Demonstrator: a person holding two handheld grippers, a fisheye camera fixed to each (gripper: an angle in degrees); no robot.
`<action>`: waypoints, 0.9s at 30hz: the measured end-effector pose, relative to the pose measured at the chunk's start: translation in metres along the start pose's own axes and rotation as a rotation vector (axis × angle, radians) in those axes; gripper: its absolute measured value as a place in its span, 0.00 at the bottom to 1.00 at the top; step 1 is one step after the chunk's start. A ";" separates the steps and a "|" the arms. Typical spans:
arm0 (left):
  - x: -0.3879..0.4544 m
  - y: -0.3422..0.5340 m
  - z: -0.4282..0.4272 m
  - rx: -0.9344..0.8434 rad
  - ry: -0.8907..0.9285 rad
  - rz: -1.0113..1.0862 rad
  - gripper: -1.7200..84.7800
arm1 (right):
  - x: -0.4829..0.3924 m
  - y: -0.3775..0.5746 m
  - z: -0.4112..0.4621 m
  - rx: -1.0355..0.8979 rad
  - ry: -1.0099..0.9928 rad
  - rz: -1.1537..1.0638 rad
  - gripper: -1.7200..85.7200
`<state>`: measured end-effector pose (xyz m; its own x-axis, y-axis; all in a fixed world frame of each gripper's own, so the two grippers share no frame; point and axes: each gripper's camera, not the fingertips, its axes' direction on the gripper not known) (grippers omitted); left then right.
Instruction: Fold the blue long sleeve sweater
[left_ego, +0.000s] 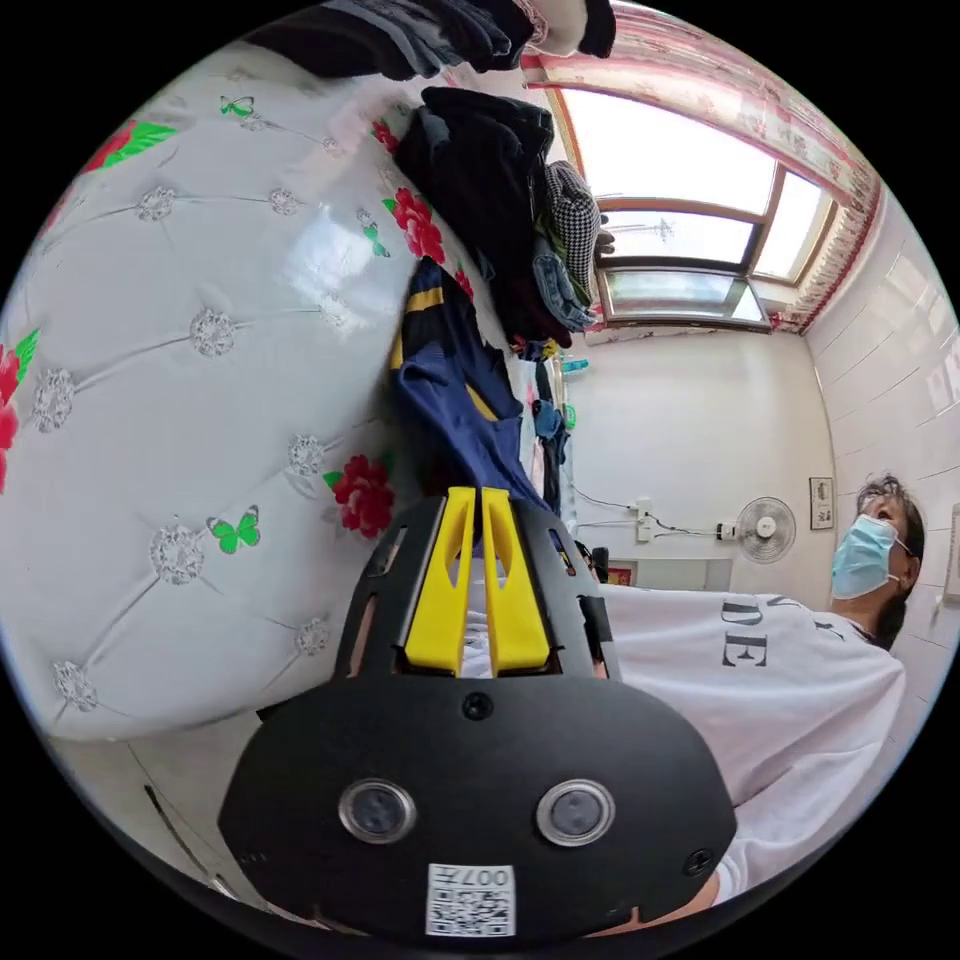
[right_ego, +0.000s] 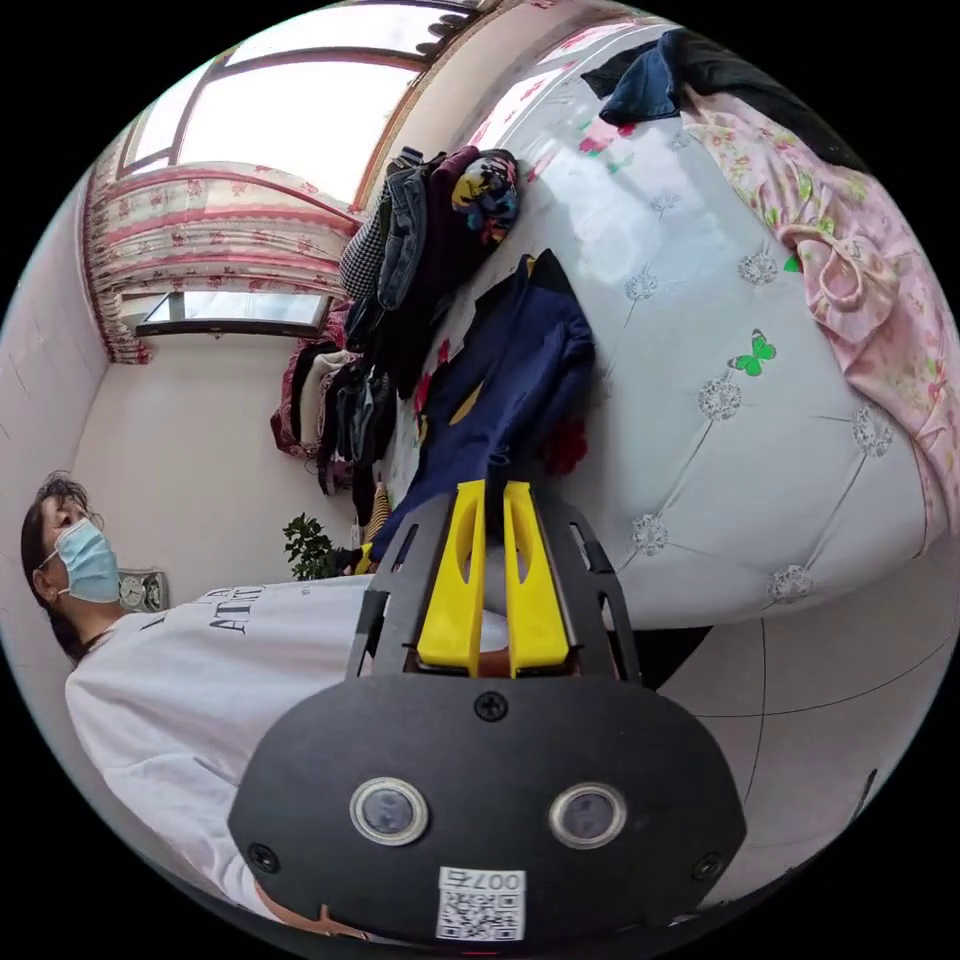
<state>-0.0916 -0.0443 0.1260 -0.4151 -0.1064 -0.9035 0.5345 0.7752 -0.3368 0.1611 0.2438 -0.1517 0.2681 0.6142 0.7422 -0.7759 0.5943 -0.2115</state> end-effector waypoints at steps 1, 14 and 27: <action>0.000 0.008 -0.015 0.042 0.058 -0.027 0.01 | 0.000 0.006 -0.019 0.034 -0.060 0.018 0.03; 0.037 -0.152 0.046 0.228 0.027 -0.004 0.01 | -0.035 -0.121 -0.009 0.191 -0.279 0.035 0.04; -0.017 -0.107 0.082 0.109 -0.295 -0.081 0.09 | 0.059 -0.074 0.034 0.286 0.104 0.264 0.10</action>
<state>-0.0813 -0.1767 0.1561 -0.2363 -0.3535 -0.9051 0.5908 0.6873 -0.4226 0.2146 0.2186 -0.0708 0.0833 0.7842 0.6149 -0.9494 0.2499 -0.1902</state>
